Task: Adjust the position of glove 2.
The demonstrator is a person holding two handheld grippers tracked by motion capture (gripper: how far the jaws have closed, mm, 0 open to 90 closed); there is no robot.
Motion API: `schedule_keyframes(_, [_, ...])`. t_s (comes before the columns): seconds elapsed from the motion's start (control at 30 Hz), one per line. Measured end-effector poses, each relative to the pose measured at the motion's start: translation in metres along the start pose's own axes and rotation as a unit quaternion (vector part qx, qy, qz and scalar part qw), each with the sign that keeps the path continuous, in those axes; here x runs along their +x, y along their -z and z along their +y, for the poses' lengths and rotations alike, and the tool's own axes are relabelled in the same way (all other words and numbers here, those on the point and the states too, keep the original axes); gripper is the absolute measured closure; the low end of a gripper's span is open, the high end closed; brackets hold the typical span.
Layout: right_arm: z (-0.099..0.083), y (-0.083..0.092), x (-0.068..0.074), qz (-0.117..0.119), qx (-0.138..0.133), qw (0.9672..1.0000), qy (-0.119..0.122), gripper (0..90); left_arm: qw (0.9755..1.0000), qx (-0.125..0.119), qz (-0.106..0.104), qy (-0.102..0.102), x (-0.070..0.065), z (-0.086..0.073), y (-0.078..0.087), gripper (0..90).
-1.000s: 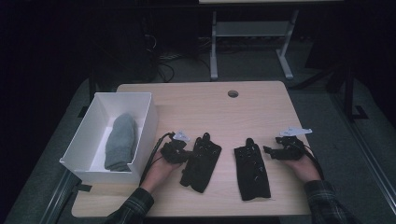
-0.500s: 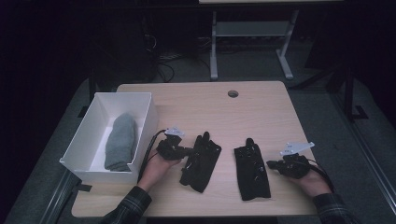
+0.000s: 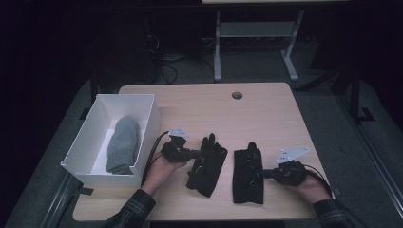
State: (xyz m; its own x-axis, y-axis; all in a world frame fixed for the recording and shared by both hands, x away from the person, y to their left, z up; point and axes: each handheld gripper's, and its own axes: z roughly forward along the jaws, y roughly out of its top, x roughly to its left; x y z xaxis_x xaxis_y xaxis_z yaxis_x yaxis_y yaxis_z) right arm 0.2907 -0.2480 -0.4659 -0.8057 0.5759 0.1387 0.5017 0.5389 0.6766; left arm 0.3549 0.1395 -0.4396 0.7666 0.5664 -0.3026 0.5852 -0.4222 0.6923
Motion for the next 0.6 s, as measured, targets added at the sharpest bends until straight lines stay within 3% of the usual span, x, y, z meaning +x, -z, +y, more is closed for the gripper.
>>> schedule_keyframes(0.27, [0.01, -0.011, 0.008, 0.012, 0.003, 0.9999, 0.011, 90.0, 0.9999, -0.012, -0.002, 0.006, 0.001, 0.001, 0.004, 88.1])
schedule_keyframes(0.6, [0.02, -0.021, 0.012, 0.022, 0.001, 0.9995, 0.023, 90.0, 0.9993, -0.028, -0.024, 0.007, -0.004, 0.008, 0.01, 88.1])
